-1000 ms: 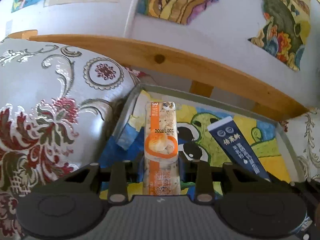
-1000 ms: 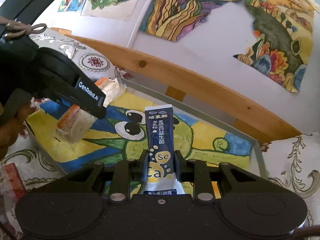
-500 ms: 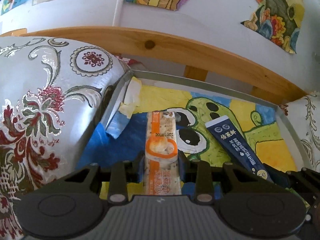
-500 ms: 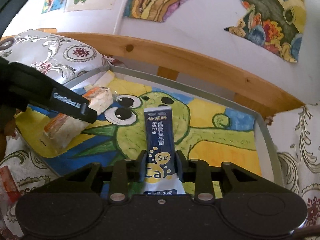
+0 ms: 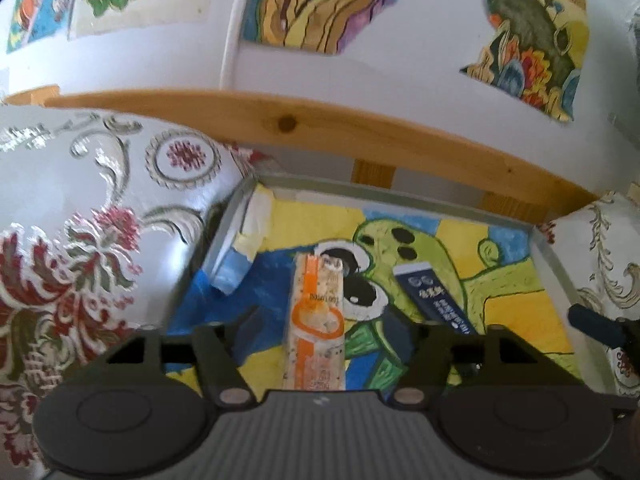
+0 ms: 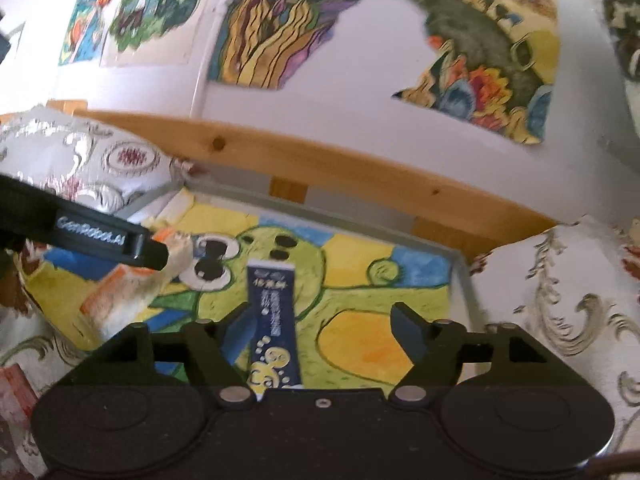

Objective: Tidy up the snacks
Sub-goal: 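Carry both snacks over the grey tray and lower them onto the drawing, then open both grippers to release the snacks and lift away from the tray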

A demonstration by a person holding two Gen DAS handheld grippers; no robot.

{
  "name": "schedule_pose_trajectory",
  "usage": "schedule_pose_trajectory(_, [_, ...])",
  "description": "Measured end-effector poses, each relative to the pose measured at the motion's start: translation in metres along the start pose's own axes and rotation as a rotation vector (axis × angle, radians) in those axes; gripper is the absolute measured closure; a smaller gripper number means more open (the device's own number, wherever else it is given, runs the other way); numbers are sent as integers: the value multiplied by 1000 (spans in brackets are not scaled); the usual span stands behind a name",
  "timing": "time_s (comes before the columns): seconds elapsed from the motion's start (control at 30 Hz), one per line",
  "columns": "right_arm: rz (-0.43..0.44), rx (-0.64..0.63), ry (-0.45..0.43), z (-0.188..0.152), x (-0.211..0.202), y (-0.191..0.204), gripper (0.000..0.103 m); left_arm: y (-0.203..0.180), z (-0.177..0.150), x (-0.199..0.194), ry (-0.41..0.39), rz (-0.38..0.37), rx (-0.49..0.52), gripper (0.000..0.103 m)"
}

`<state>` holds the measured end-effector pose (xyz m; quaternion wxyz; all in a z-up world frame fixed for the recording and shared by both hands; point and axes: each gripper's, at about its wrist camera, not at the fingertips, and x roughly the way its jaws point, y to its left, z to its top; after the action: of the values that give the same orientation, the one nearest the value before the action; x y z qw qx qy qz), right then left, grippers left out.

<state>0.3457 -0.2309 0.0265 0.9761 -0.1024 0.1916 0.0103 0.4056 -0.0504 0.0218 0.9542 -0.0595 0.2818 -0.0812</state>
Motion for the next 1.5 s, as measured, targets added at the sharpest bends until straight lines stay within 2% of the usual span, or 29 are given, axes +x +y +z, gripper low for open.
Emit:
schedule_pose_trajectory(0.13, [-7,18,-41,9,-20,-6,15,0,1,-22,-49,23,7,7])
schedule_pose_trajectory(0.23, [-5,27,-81,14,-38,-9,7,0,0,-37,-81,55,11,1])
schedule_pose_trajectory(0.4, [1,33,-126,20,-66,-13,1,4,-2,-63,-111,67,11,1])
schedule_pose_trajectory(0.7, [6,51,-157,21,-111,-18,1,13,-19,-106,-125,61,-24,1])
schedule_pose_trajectory(0.9, [10,66,-170,16,-141,-20,1,11,-30,-132,-118,60,-9,1])
schedule_pose_trajectory(1.3, [0,81,-172,-9,-201,-22,1,1,-60,-183,-87,57,24,0])
schedule_pose_trajectory(1.5, [-8,99,-162,-27,-231,-24,1,2,-81,-208,-71,59,3,0])
